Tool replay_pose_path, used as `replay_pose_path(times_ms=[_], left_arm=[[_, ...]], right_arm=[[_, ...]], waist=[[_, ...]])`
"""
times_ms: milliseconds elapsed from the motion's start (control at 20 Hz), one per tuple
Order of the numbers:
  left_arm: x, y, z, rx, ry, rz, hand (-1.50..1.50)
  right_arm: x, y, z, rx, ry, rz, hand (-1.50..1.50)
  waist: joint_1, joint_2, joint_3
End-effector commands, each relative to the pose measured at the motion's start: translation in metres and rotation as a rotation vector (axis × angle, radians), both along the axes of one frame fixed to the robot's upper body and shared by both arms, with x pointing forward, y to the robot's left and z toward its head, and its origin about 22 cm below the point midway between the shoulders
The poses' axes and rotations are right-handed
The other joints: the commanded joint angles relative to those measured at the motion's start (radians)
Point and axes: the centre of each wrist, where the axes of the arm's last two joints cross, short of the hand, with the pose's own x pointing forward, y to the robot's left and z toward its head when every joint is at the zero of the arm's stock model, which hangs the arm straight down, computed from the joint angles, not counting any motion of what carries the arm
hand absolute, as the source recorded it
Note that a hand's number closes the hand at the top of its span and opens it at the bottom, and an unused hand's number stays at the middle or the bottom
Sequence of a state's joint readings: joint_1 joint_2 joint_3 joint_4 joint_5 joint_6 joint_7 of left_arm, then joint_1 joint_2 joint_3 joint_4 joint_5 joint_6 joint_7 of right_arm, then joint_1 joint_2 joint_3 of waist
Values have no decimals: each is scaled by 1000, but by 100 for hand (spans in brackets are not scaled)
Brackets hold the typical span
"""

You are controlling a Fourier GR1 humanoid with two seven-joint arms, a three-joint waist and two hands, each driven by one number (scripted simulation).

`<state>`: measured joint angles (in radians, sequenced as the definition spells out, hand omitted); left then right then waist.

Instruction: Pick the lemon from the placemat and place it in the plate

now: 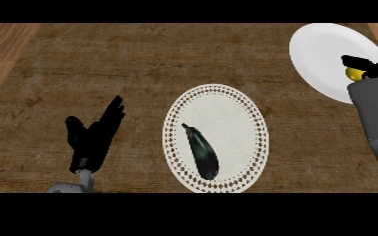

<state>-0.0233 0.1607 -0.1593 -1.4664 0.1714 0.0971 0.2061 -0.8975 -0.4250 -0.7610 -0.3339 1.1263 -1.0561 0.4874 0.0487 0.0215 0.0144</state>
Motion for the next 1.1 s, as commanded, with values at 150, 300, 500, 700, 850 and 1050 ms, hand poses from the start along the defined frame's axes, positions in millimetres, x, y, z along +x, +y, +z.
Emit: replay_pose_path(times_ms=[150,300,500,700,850,1050], left_arm=[[-10,7,-10,5,45,9,0],[-9,6,-15,4,46,10,0],[-8,5,-11,-1,69,38,0],[-7,26,-14,-7,49,53,0],[-6,13,-16,-1,62,62,0],[-25,23,-22,17,65,57,0]], right_arm=[[0,-19,37,-43,-277,-5,-150],[-10,-21,22,-14,-334,5,-150],[-33,-19,-10,72,-419,78,-150],[-49,-18,-30,113,-485,213,-150],[-70,-11,-55,145,-461,324,-150],[-69,20,-53,178,-400,348,-150]], waist=[[-1,-1,-4],[-12,-3,-7],[-36,-14,-8],[-44,-18,-12],[-58,-23,-14],[-54,-27,-16]])
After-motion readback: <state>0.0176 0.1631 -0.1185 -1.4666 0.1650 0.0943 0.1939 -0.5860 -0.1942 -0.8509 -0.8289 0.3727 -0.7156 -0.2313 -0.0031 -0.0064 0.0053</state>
